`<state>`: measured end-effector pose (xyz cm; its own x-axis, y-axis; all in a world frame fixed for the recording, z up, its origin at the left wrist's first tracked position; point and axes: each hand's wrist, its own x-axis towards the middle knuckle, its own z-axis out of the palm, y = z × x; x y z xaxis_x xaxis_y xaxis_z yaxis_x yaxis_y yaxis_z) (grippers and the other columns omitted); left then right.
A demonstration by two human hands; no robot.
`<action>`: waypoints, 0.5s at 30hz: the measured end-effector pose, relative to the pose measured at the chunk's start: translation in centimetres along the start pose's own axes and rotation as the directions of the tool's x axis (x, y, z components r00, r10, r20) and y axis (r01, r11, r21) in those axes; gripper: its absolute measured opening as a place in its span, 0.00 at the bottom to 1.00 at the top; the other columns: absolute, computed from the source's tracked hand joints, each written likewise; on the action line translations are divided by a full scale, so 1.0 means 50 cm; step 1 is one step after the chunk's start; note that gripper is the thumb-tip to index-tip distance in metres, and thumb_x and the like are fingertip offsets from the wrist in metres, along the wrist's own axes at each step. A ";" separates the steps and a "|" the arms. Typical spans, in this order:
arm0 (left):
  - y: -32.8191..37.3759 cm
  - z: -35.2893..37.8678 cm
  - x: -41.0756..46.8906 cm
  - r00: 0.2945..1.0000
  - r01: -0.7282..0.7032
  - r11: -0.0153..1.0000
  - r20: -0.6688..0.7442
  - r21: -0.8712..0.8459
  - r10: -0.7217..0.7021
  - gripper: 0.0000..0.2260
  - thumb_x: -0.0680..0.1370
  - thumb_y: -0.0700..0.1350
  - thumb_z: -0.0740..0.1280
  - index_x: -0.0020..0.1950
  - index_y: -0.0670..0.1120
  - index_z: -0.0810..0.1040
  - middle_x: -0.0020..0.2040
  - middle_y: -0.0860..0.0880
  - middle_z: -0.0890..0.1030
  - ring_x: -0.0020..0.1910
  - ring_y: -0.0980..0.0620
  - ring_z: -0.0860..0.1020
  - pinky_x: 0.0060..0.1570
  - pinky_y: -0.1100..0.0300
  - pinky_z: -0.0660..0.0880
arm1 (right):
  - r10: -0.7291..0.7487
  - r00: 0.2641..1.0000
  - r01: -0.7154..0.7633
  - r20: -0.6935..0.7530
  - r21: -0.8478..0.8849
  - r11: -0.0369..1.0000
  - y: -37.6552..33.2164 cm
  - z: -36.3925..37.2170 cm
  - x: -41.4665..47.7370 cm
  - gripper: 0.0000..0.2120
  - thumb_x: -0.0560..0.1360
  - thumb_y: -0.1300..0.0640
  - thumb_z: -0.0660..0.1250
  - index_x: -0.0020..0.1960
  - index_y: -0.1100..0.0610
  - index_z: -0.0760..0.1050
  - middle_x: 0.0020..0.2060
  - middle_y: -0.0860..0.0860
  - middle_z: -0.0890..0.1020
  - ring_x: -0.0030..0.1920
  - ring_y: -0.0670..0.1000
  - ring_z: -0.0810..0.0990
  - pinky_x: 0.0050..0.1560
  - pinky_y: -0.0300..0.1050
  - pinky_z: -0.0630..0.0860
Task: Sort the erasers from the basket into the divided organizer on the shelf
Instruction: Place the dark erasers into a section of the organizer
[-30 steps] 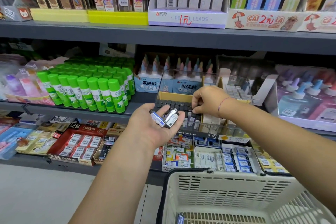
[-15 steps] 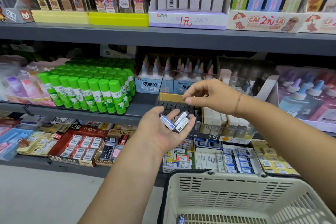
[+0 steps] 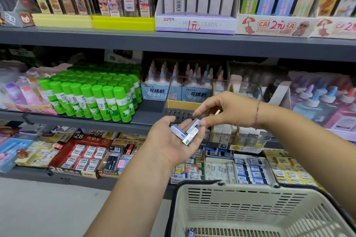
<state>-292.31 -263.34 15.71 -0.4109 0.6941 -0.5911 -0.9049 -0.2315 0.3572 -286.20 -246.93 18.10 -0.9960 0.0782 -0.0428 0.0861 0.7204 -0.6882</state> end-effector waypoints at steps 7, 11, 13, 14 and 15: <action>0.014 -0.006 0.000 1.000 -0.023 1.000 0.003 -0.006 0.023 0.21 0.82 0.50 0.56 0.63 0.33 0.73 0.53 0.34 0.79 0.40 0.42 0.79 0.31 0.50 0.80 | -0.018 0.999 0.020 0.043 -0.024 1.000 -0.021 0.004 0.033 0.09 0.70 0.56 0.74 0.49 0.56 0.82 0.42 0.51 0.85 0.37 0.40 0.79 0.44 0.34 0.76; 0.034 -0.014 -0.002 0.999 -0.045 0.997 0.017 -0.054 0.046 0.22 0.82 0.50 0.56 0.62 0.32 0.73 0.51 0.33 0.79 0.37 0.40 0.81 0.31 0.53 0.81 | -0.022 0.998 0.028 0.067 -0.094 0.995 -0.042 0.000 0.059 0.07 0.70 0.54 0.75 0.47 0.53 0.82 0.39 0.48 0.84 0.35 0.38 0.78 0.41 0.33 0.75; 0.047 -0.019 -0.007 0.997 -0.081 0.993 0.010 -0.080 0.082 0.21 0.82 0.50 0.56 0.61 0.33 0.74 0.53 0.35 0.80 0.41 0.40 0.80 0.36 0.53 0.81 | -0.045 0.999 0.044 -0.014 -0.054 0.998 -0.048 -0.009 0.073 0.05 0.69 0.56 0.75 0.45 0.53 0.82 0.40 0.50 0.84 0.37 0.41 0.79 0.44 0.35 0.76; 0.054 -0.021 -0.011 0.995 -0.103 0.991 0.000 -0.090 0.104 0.20 0.82 0.49 0.56 0.59 0.33 0.75 0.54 0.35 0.79 0.43 0.41 0.79 0.40 0.51 0.81 | -0.047 0.995 0.047 -0.084 0.004 0.999 -0.049 -0.016 0.079 0.05 0.69 0.58 0.75 0.45 0.54 0.82 0.40 0.52 0.84 0.38 0.43 0.80 0.45 0.37 0.77; 0.062 -0.024 -0.016 0.992 -0.129 0.986 -0.018 -0.103 0.128 0.20 0.82 0.49 0.56 0.58 0.33 0.75 0.54 0.36 0.79 0.44 0.41 0.78 0.42 0.51 0.79 | -0.035 0.988 0.046 -0.152 0.069 0.997 -0.046 -0.023 0.086 0.06 0.69 0.60 0.74 0.46 0.56 0.82 0.40 0.54 0.84 0.38 0.44 0.80 0.45 0.38 0.79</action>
<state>-294.92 -265.44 16.41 -0.5255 0.6460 -0.5537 -0.8507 -0.3885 0.3541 -290.64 -247.47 20.35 -0.9834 0.1569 0.0915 0.0388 0.6738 -0.7379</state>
